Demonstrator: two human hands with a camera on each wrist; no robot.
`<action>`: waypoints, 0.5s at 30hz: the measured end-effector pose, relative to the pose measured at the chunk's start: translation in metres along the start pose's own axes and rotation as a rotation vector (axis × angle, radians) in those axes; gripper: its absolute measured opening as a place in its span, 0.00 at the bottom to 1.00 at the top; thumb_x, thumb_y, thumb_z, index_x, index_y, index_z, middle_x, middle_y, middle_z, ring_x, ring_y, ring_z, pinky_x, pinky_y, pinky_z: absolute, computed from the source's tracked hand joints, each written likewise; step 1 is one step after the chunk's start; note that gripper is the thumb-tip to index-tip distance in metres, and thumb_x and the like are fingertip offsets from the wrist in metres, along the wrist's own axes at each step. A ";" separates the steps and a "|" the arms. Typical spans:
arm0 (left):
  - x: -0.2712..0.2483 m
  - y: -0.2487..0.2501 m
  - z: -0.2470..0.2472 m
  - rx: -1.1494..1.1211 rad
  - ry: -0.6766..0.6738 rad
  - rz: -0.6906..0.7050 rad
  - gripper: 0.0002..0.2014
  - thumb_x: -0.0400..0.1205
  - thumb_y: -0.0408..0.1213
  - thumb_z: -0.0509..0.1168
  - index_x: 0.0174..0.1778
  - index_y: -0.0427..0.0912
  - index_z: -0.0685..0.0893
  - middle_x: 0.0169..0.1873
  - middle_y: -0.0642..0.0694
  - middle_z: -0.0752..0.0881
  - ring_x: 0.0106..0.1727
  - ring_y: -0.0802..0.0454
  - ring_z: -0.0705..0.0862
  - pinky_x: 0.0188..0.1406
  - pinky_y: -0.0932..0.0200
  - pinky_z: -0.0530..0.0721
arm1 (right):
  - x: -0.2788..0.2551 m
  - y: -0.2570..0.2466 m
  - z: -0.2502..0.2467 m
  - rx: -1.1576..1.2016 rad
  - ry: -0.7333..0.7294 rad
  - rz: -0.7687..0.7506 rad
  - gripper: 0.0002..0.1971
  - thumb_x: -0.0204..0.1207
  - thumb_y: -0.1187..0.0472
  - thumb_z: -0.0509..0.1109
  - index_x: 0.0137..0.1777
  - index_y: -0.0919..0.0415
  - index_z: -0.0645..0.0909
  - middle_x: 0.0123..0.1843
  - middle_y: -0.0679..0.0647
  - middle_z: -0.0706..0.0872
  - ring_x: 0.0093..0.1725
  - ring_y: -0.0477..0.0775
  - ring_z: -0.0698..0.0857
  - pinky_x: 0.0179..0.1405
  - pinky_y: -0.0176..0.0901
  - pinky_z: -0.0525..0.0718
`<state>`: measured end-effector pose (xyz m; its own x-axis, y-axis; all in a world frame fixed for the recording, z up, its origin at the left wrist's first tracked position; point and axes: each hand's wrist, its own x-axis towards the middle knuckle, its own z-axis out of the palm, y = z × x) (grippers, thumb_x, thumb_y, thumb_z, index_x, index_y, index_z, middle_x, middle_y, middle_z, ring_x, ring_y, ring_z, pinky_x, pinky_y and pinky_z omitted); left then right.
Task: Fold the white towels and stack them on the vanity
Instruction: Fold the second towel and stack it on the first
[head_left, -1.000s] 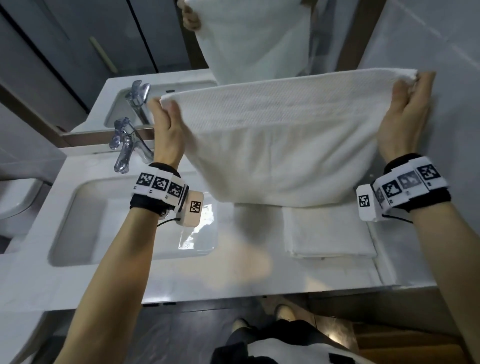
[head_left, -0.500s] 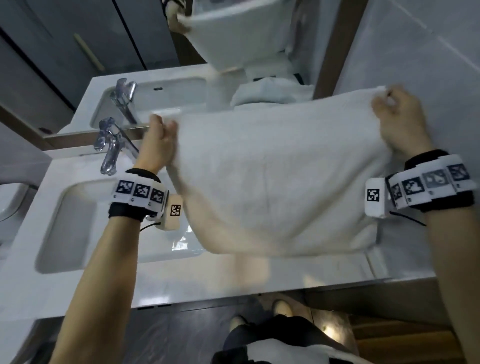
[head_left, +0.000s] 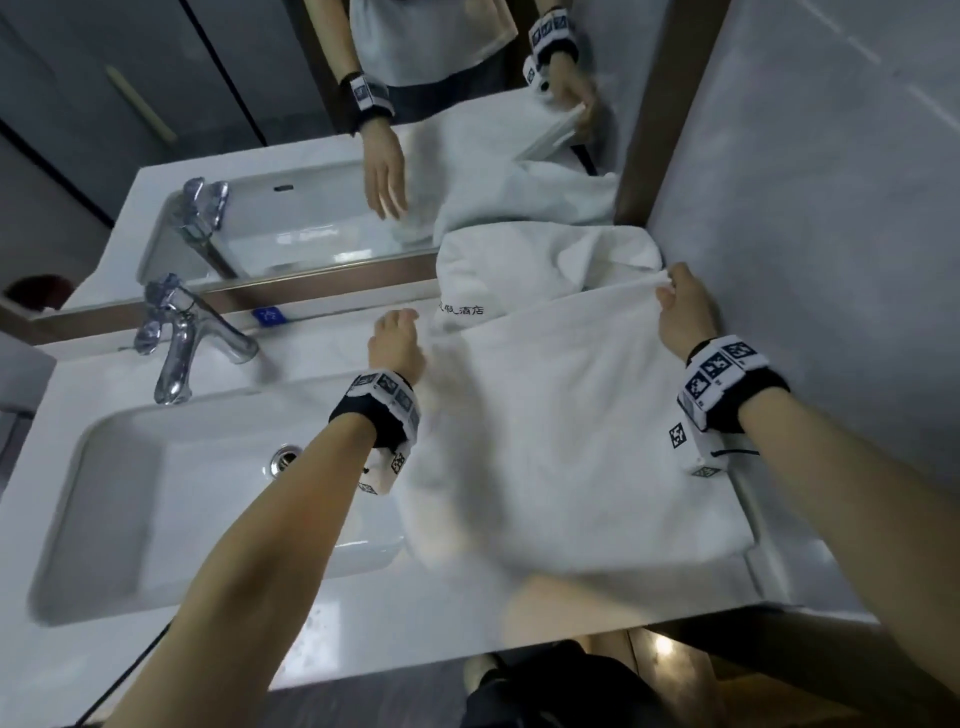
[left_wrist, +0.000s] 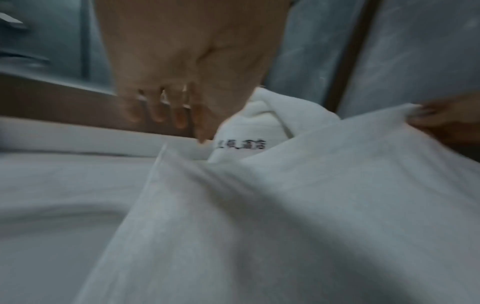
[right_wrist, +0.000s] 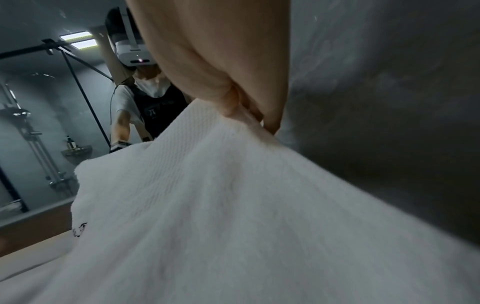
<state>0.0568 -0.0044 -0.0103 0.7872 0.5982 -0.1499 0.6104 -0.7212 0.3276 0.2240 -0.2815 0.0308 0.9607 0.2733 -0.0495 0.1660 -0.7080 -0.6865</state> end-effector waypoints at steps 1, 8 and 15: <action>0.003 0.017 0.005 -0.020 -0.027 0.149 0.23 0.82 0.28 0.59 0.75 0.36 0.68 0.75 0.36 0.69 0.76 0.39 0.67 0.71 0.46 0.68 | 0.001 0.001 0.002 0.020 0.009 -0.001 0.09 0.83 0.72 0.53 0.59 0.75 0.71 0.60 0.76 0.77 0.57 0.69 0.78 0.40 0.46 0.63; 0.032 0.090 0.039 0.107 -0.317 0.295 0.18 0.86 0.41 0.54 0.67 0.34 0.71 0.70 0.36 0.74 0.74 0.39 0.69 0.67 0.41 0.70 | 0.009 0.017 0.006 0.015 -0.015 0.010 0.13 0.85 0.63 0.55 0.63 0.70 0.73 0.61 0.70 0.80 0.59 0.66 0.79 0.53 0.49 0.74; 0.048 0.074 0.039 0.006 -0.412 0.416 0.19 0.79 0.44 0.68 0.63 0.38 0.80 0.61 0.37 0.84 0.65 0.39 0.80 0.55 0.56 0.72 | 0.020 0.024 0.008 -0.049 -0.013 0.033 0.17 0.85 0.56 0.57 0.56 0.72 0.77 0.59 0.72 0.82 0.57 0.68 0.81 0.47 0.49 0.71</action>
<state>0.1434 -0.0429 -0.0291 0.9293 0.0803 -0.3604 0.2424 -0.8690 0.4314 0.2460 -0.2879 0.0077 0.9629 0.2573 -0.0809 0.1454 -0.7479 -0.6477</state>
